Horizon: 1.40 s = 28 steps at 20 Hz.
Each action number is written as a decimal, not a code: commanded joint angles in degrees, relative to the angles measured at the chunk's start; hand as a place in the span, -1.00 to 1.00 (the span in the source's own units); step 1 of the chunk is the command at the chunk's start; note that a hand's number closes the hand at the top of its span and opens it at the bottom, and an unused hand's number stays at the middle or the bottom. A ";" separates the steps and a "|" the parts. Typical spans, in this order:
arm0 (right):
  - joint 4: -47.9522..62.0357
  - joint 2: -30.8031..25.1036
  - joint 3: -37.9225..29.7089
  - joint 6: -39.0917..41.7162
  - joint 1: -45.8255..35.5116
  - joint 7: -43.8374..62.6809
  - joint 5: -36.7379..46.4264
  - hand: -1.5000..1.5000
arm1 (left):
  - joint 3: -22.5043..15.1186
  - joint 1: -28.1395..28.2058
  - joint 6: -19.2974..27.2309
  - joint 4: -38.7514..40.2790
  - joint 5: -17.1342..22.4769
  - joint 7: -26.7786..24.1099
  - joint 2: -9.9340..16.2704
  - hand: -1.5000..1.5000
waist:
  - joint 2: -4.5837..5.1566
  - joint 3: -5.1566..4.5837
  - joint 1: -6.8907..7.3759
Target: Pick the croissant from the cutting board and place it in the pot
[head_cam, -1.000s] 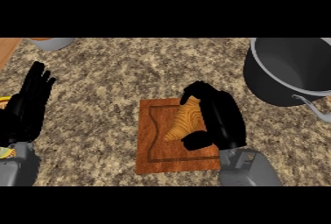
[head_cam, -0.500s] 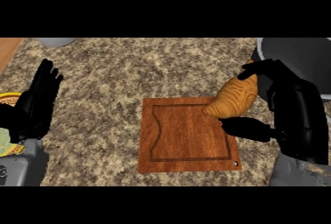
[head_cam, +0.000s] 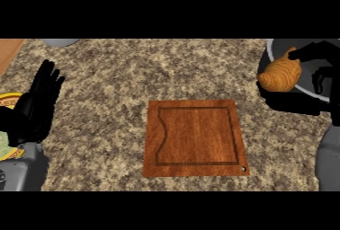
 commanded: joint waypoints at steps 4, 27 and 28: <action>14.98 -3.65 -11.36 -4.86 -4.15 -11.12 -10.62 1.00 | -0.84 -0.74 -0.02 0.61 -0.99 0.27 -1.19 0.00 | 0.13 0.03 0.29; 73.71 -14.11 -17.14 -18.23 -19.25 -34.47 -0.35 -1.00 | 1.04 -3.02 -1.65 0.65 0.26 0.00 -0.78 0.00 | 0.73 0.12 1.86; 74.79 -14.26 -18.11 -17.20 -18.34 -36.90 -1.86 -1.00 | 0.43 -2.31 -1.37 -0.59 0.26 2.07 -1.01 0.00 | 0.76 0.18 2.14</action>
